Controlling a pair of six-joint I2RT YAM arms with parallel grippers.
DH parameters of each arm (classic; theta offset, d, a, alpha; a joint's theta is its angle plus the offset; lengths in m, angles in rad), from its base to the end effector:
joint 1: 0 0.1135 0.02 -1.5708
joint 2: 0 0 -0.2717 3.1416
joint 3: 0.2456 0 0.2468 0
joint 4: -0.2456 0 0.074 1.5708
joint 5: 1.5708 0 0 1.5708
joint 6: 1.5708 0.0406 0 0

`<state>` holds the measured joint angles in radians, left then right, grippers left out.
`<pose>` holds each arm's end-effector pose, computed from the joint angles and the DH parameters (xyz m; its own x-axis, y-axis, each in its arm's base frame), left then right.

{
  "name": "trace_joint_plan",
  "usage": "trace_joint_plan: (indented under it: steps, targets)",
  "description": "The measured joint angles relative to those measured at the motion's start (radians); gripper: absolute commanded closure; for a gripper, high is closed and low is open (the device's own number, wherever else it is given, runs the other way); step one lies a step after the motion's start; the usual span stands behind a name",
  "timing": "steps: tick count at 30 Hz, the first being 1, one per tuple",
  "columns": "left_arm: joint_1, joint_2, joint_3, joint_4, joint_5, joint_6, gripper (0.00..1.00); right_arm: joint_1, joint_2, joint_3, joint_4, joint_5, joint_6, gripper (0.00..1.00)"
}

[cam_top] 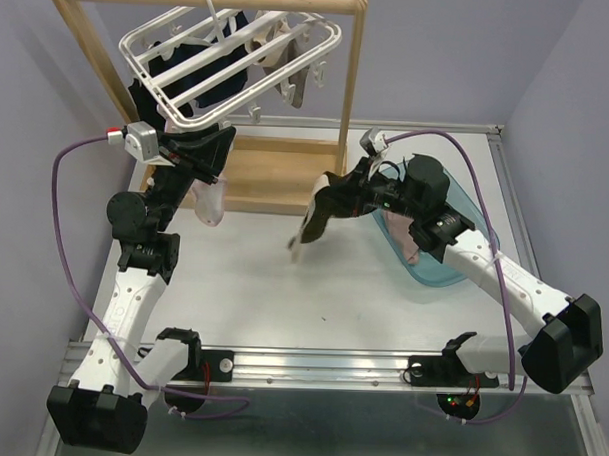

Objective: Remove the underwear clipped to the hanger
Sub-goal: Remove the underwear from the hanger.

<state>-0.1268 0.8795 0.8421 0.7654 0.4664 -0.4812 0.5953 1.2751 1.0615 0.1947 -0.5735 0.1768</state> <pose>0.1669 -0.0397 0.4472 0.3787 -0.4650 -0.8002 0.7008 0.7088 -0.0803 0.2324 0.1840 0.3793 -0.1773 0.0584 -0.9824 -0.9031 0.3871 0.1859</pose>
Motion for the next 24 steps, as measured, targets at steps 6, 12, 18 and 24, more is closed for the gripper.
trace_joint_plan:
  steps: [6, 12, 18, 24]
  targets:
    - [0.000, -0.013, 0.000, -0.031, -0.005, 0.009, 0.59, -0.006, -0.005, -0.019, 0.000, 0.000, -0.005, 1.00]
    - [0.000, -0.057, 0.000, -0.094, -0.028, 0.027, 0.38, -0.020, -0.014, -0.032, 0.000, -0.005, -0.043, 0.99]
    - [0.000, -0.108, 0.010, -0.198, -0.046, 0.067, 0.22, -0.032, -0.039, -0.048, -0.002, -0.018, -0.103, 1.00]
    - [0.000, -0.156, 0.034, -0.332, -0.056, 0.122, 0.19, -0.039, -0.063, -0.048, -0.008, -0.023, -0.179, 0.99]
